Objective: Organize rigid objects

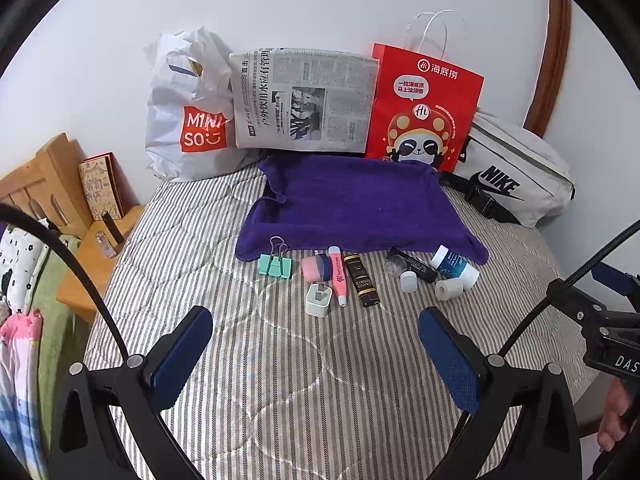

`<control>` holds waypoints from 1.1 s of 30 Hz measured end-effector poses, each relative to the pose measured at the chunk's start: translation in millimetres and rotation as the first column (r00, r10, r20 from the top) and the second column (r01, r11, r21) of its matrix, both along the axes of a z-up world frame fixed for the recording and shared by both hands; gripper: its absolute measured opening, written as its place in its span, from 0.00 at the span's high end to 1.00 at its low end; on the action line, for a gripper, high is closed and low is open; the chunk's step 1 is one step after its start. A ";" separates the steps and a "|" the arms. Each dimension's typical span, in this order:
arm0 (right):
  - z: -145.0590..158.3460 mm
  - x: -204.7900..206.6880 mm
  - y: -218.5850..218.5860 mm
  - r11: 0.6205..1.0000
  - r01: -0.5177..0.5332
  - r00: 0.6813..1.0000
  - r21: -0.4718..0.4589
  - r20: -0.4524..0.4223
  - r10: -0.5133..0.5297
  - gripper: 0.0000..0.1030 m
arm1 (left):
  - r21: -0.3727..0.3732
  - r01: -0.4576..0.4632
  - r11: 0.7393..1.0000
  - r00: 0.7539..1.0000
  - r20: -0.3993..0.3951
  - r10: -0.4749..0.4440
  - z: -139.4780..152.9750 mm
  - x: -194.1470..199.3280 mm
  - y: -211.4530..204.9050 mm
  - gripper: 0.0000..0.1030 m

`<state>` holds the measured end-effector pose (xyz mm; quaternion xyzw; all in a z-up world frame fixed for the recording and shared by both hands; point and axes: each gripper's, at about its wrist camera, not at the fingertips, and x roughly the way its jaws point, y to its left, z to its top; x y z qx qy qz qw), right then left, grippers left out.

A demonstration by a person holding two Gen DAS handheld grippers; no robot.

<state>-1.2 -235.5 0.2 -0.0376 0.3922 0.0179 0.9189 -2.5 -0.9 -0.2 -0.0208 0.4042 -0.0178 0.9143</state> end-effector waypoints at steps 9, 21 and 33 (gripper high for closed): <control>0.7 0.1 -2.6 1.000 0.011 1.000 0.005 -0.001 -0.011 0.00 | 0.004 -0.002 1.000 1.000 0.000 0.002 -0.2 -2.0 1.4 0.00; 0.9 0.3 -4.5 1.000 0.017 1.000 0.003 0.001 -0.017 0.00 | 0.014 0.004 1.000 1.000 -0.006 -0.004 0.4 -2.5 -2.9 0.00; 0.1 1.3 -3.8 1.000 0.023 1.000 -0.004 0.000 -0.023 0.00 | 0.017 0.007 1.000 1.000 -0.006 -0.006 -0.8 -2.8 -7.1 0.00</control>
